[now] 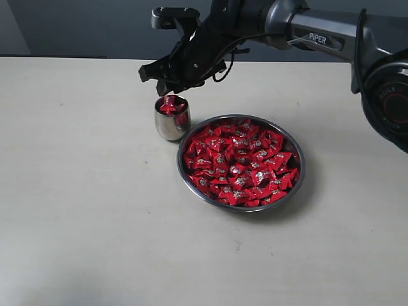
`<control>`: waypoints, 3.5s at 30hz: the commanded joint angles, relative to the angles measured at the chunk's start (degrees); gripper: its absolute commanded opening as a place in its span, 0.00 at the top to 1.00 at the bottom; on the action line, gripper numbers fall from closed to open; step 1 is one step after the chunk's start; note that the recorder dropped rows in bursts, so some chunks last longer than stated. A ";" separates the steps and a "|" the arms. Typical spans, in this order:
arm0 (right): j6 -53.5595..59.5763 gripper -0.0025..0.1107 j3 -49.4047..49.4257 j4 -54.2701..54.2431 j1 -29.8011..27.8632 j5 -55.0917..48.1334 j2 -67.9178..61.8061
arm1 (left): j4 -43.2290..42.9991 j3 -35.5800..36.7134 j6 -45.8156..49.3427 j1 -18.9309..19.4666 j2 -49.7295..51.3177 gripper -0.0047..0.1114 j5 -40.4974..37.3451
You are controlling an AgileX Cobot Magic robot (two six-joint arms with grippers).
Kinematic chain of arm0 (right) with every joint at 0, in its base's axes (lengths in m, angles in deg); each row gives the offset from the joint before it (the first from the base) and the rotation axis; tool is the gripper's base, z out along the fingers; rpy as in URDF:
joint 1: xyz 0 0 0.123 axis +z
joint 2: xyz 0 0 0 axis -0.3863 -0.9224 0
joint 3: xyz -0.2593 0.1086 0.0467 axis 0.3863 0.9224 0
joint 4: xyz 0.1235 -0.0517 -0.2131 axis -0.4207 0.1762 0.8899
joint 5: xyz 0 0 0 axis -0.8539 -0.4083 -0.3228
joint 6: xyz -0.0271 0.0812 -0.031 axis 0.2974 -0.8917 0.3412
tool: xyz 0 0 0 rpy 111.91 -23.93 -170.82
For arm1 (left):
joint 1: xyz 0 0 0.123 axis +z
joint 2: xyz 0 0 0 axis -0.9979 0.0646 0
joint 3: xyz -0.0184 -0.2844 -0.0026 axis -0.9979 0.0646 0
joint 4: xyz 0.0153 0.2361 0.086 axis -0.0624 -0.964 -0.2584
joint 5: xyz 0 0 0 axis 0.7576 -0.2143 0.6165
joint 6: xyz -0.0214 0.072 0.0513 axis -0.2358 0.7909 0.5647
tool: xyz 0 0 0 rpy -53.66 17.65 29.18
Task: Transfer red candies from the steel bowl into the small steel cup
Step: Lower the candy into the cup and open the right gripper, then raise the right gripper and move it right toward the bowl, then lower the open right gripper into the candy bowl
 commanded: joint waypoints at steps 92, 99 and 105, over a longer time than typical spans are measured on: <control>15.04 0.67 46.09 24.74 -0.13 16.30 21.91 | 0.35 0.26 -0.08 -0.27 -0.27 0.96 0.58; 15.04 0.67 46.09 25.66 -0.13 17.78 21.79 | 0.35 0.26 -0.08 -0.27 -0.27 0.96 0.58; 15.04 0.67 46.09 25.92 -0.13 17.78 20.93 | 0.35 0.26 -0.08 -0.27 -0.27 0.96 0.58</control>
